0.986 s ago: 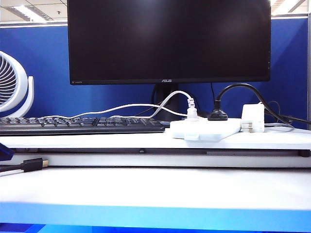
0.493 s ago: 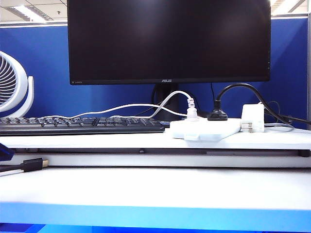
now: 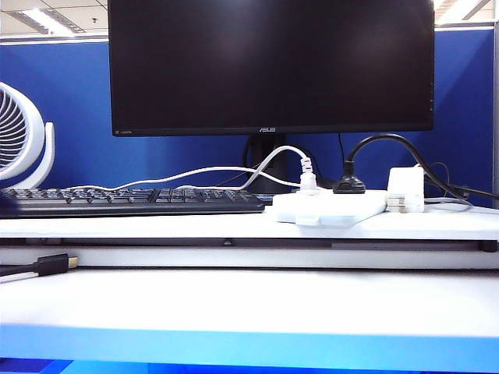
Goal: Unplug the white charger from the socket, then place it next to the socket.
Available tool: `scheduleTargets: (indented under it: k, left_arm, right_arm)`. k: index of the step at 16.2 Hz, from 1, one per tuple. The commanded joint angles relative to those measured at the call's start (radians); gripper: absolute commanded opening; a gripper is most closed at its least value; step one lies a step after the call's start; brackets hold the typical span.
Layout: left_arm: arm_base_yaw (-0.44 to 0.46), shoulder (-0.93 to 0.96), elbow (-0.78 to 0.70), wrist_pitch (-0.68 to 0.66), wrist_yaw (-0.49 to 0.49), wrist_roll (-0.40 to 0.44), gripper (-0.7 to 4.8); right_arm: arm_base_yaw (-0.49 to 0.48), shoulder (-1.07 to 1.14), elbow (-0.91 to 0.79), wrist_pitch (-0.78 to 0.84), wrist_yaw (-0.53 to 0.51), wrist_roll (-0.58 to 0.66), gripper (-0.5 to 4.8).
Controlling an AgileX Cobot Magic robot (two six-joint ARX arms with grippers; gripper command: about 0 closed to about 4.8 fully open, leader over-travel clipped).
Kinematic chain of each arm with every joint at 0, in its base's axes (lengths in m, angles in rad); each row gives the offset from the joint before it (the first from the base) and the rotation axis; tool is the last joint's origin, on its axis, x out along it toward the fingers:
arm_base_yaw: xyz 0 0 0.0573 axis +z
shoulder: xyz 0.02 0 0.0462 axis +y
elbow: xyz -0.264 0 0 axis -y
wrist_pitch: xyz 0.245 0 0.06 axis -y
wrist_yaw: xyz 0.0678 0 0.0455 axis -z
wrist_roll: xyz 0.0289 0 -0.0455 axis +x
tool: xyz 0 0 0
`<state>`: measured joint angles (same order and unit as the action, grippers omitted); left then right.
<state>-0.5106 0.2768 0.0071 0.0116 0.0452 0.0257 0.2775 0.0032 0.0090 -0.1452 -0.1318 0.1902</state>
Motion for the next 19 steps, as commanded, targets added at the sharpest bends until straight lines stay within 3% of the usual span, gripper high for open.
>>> scheduleTargets:
  k: [1, 2, 6, 8, 11, 15, 17, 19]
  left_arm:
    - [0.112, -0.079, 0.000, 0.016, 0.003, 0.000, -0.02]
    - [0.202, -0.120, 0.000, 0.016, 0.003, 0.000, -0.02]
    - [0.389, -0.150, 0.000, 0.007, 0.003, 0.000, -0.02]
    - [0.436, -0.150, 0.000, -0.032, 0.004, 0.000, -0.02]
    - [0.478, -0.150, 0.000, -0.155, 0.004, 0.000, -0.02]
    - [0.477, -0.150, 0.000, -0.185, 0.003, 0.000, -0.02]
    - [0.477, -0.146, 0.000, -0.189, 0.003, 0.000, -0.02]
    - [0.477, -0.144, 0.000, -0.189, 0.003, 0.000, -0.02]
  right_arm:
    - [-0.015, -0.002, -0.004, 0.014, -0.005, 0.000, -0.06]
    - [-0.050, -0.002, -0.004, 0.014, -0.004, 0.000, -0.06]
    - [-0.180, -0.002, -0.004, 0.014, -0.001, 0.000, -0.05]
    - [-0.204, -0.002, -0.004, 0.015, 0.002, 0.000, -0.06]
    - [-0.209, -0.002, -0.004, -0.004, -0.001, 0.000, -0.06]
    - [-0.209, 0.008, -0.004, -0.024, 0.013, 0.000, -0.05]
    - [-0.209, 0.036, -0.004, -0.027, 0.044, 0.000, -0.05]
    - [-0.209, 0.109, -0.004, -0.031, 0.145, 0.000, -0.05]
